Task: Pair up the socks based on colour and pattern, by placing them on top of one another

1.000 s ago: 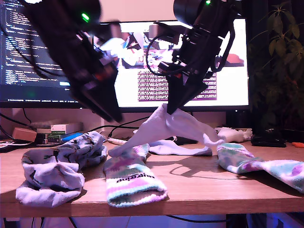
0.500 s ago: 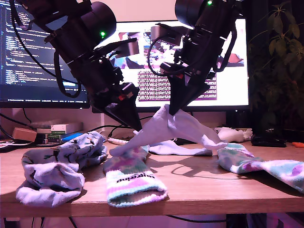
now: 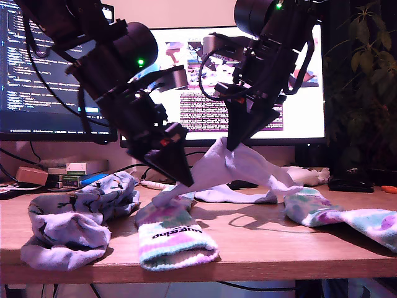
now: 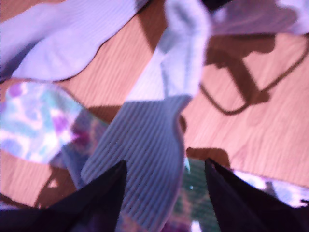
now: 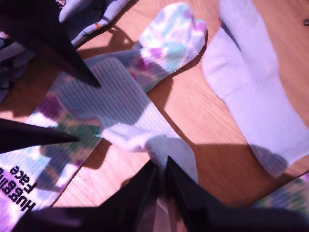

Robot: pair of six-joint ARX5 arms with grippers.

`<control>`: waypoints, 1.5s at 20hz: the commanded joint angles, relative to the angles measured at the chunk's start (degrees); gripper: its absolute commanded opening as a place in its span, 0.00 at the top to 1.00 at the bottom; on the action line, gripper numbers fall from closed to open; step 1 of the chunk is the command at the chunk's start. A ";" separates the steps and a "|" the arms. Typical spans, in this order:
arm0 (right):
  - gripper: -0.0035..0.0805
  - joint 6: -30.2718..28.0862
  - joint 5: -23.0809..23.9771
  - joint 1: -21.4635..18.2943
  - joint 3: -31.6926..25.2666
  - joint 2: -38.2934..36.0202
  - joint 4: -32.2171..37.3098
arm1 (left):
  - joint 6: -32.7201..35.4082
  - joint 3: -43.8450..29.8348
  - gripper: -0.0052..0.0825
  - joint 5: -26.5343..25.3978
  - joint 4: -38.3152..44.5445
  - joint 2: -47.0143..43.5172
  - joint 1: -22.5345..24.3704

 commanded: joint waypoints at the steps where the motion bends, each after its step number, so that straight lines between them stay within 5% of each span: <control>1: 0.97 0.11 -0.24 -0.13 0.44 -0.31 -0.17 | 0.70 -0.52 0.77 0.33 0.96 3.32 -0.33; 4: 0.97 0.24 -0.24 -0.13 0.44 -0.31 -1.36 | 3.08 -0.52 0.97 0.13 1.86 4.66 -0.22; 12: 0.97 1.77 -0.50 -0.09 0.46 -0.42 -9.42 | 6.08 -0.48 0.97 -1.38 9.66 4.92 -0.57; 19: 0.97 7.67 -5.01 -0.11 0.44 -0.44 -15.58 | 7.50 -0.48 0.97 3.93 19.32 6.45 -1.14; 30: 0.97 13.97 -6.62 0.09 0.42 0.57 -14.51 | 7.54 -0.48 0.97 6.99 31.56 12.61 -1.88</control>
